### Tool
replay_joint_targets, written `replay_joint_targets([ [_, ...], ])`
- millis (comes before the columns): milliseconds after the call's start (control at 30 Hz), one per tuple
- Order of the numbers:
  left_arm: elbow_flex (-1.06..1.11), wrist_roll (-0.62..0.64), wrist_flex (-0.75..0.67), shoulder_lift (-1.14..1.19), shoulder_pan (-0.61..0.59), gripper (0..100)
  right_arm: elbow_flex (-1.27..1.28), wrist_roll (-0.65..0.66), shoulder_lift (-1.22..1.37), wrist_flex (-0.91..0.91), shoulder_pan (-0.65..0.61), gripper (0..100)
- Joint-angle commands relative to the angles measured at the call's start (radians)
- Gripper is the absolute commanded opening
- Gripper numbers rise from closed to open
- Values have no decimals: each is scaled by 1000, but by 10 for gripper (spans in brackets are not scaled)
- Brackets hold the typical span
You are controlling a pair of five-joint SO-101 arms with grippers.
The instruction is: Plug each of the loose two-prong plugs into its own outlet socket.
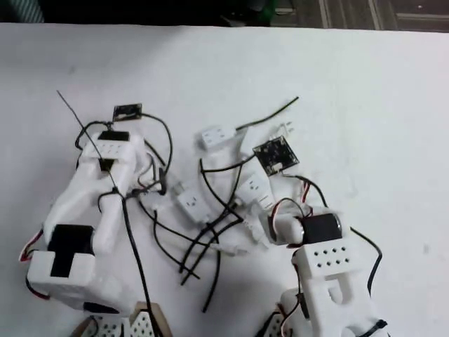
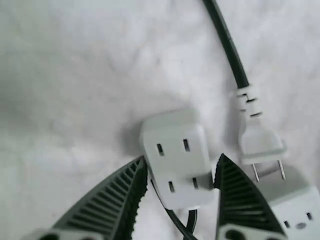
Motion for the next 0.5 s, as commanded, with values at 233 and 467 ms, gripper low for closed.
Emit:
replay_joint_targets([
  [233,-68,-17,-2,-13,-2,8,-5,-6,2,-13,-4,19],
  [467,-232,-97,120,-13,1,21,-5,-6,2,-13,-4,19],
])
